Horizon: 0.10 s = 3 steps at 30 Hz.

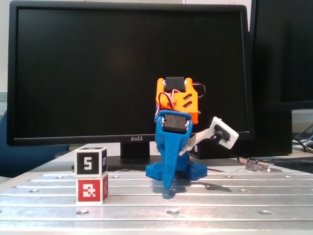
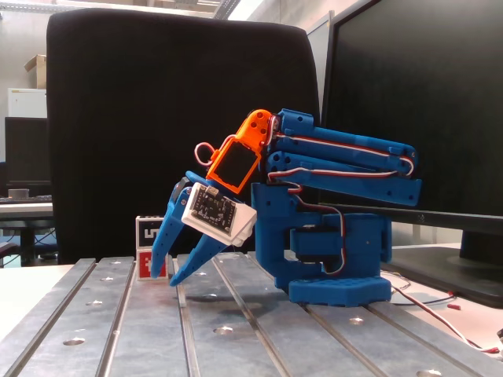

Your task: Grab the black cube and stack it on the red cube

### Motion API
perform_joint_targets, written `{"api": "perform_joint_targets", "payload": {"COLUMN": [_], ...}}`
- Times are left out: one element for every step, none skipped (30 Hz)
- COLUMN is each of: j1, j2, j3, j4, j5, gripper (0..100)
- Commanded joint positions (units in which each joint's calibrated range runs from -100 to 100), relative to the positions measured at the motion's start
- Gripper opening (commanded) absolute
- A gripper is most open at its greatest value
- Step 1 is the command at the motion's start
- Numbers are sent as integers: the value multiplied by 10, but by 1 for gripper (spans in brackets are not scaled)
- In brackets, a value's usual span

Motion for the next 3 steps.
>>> {"api": "perform_joint_targets", "payload": {"j1": [3,3,3], "j2": [-1,-1,-1], "j3": [1,1,1], "j4": [3,3,3], "j5": [2,2,2], "gripper": [8,8,8]}}
